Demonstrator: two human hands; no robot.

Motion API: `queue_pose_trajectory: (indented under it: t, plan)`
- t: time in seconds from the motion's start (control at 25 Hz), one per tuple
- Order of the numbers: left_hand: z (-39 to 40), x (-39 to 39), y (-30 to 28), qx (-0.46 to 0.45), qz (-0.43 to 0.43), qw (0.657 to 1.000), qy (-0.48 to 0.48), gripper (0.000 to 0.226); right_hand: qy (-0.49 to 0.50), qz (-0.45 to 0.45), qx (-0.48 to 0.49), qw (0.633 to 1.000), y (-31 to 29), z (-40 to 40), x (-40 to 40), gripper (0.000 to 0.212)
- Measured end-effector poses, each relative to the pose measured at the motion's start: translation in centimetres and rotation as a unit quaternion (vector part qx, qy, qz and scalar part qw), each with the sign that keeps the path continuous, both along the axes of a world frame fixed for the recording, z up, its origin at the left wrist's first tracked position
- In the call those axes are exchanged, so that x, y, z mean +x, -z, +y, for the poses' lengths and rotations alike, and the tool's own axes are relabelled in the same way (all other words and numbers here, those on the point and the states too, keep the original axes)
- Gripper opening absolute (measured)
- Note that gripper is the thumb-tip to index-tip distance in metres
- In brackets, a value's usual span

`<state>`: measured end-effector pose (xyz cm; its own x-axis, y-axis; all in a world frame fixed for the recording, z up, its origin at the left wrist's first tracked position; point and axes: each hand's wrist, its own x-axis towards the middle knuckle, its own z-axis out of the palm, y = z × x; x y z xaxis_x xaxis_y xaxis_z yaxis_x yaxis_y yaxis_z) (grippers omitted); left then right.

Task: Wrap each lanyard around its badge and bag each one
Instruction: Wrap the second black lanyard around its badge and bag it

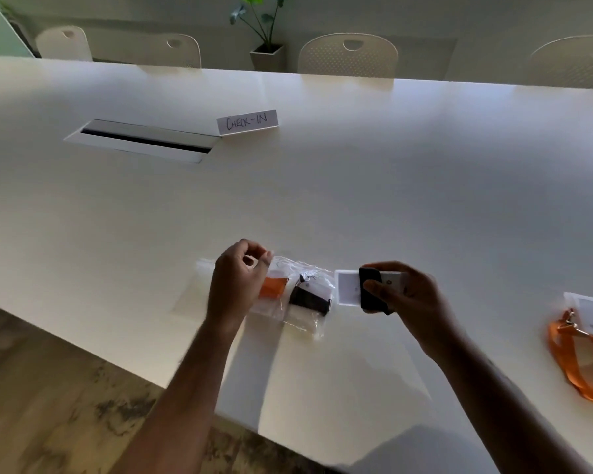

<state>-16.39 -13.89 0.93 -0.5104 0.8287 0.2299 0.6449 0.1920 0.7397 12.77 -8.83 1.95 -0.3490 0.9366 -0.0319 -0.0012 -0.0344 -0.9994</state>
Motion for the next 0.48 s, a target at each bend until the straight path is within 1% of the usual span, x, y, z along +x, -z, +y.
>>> queue_pose_trajectory:
  t: [0.08,0.2,0.32,0.48]
  plan:
    - [-0.6,-3.2,1.2,-0.011,0.086,0.995,-0.039,0.012,-0.001,-0.002,0.002,1.000,0.2,-0.1,-0.3,0.018]
    - [-1.9,-6.2,2.5,-0.061,0.154,0.984,-0.068,0.019,0.003,0.001,-0.003,1.000,0.6,0.0,-0.5,0.017]
    - [-2.9,-6.8,3.5,-0.107,0.173,0.977,-0.068,0.033,0.009,0.004,-0.006,1.000,0.8,0.1,-0.6,0.018]
    - [-3.4,-6.7,4.1,-0.107,0.175,0.977,-0.057,0.042,0.010,0.006,-0.008,1.000,1.0,0.2,-0.9,0.016]
